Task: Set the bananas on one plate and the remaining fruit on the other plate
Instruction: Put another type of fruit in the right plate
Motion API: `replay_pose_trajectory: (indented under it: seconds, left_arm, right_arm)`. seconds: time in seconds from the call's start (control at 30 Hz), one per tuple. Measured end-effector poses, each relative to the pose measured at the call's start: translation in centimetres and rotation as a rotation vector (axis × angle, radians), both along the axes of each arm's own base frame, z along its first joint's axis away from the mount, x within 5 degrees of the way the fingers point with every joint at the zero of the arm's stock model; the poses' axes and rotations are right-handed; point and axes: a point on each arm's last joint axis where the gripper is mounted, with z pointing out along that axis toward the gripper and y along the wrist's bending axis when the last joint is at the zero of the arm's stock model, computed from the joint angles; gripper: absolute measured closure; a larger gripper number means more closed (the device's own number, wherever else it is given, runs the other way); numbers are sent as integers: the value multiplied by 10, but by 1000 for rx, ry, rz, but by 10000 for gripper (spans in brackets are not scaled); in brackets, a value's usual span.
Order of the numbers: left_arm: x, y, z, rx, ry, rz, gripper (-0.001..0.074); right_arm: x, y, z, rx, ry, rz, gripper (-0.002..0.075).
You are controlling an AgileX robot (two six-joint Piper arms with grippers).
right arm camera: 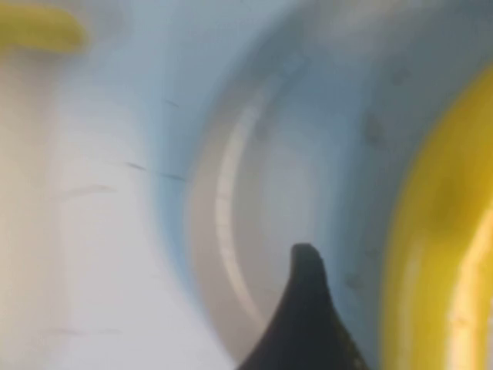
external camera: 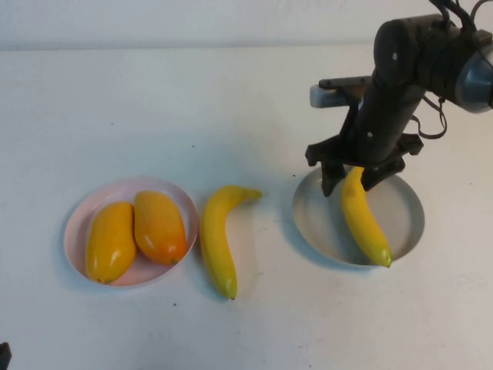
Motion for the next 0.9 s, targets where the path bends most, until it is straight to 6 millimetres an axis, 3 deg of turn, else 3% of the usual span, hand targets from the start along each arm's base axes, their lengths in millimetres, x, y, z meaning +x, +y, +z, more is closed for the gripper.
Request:
replay_pose_trajectory:
  seconds: [0.1, 0.2, 0.33, 0.5, 0.63, 0.9]
  left_arm:
    - [0, 0, 0, 0, 0, 0, 738]
    - [0, 0, 0, 0, 0, 0, 738]
    - [0, 0, 0, 0, 0, 0, 738]
    - [0, 0, 0, 0, 0, 0, 738]
    - [0, 0, 0, 0, 0, 0, 738]
    - [0, 0, 0, 0, 0, 0, 738]
  right_arm:
    - [-2, 17, 15, 56, -34, 25, 258]
    - [-16, 47, 24, 85, -49, 93, 257]
    - [-47, 92, 23, 95, -38, 215, 255]
    - [-77, 131, 14, 105, -7, 344, 214]
    - [-84, 143, -2, 103, 36, 371, 191]
    - [-79, 152, -31, 99, 66, 363, 186]
